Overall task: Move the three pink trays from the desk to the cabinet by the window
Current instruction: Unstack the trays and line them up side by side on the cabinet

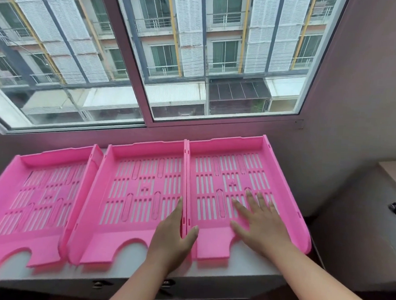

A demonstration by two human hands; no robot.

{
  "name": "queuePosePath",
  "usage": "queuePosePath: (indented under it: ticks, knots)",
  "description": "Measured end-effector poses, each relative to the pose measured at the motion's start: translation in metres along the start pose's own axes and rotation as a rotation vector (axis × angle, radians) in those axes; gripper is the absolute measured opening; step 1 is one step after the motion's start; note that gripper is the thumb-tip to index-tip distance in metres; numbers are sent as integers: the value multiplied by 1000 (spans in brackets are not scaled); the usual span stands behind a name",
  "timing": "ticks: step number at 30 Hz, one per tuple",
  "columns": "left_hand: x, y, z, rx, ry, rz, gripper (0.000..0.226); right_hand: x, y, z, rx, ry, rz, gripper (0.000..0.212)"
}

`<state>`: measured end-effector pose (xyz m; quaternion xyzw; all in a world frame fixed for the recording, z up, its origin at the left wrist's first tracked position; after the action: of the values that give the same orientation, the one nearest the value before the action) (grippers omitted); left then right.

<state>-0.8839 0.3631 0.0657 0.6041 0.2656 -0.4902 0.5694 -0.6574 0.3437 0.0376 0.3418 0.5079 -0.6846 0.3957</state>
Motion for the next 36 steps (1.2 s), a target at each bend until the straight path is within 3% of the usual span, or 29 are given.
queuePosePath:
  ticks: [13, 18, 25, 30, 36]
  knots:
    - [-10, -10, -54, 2, -13, -34, 81, -5, -1, -55, 1, 37, 2, 76]
    - [-8, -13, -59, 11, 0, -39, 81, -4, 1, -59, 0, 30, 23, 90]
    - [-21, -11, -58, 35, -77, 33, 74, -4, -8, -62, 78, -12, 36, 84]
    - [-64, -49, -43, 47, 67, -120, 70, -6, -50, -47, 17, 132, -218, 90]
    - [-112, -135, -1, -185, 326, -313, 72, 7, -130, -41, -59, 115, -425, 88]
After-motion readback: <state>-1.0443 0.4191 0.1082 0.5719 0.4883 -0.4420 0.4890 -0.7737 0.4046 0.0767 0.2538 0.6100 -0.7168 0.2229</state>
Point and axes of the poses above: each hand's wrist, its own z-axis away from the middle knuckle, its own x-axis out of the palm, y = z × x, the point moved 6 cm from there along -z, towards the middle knuckle, and after that the axes turned 15 degrees about -z, right-handed, at the moved point
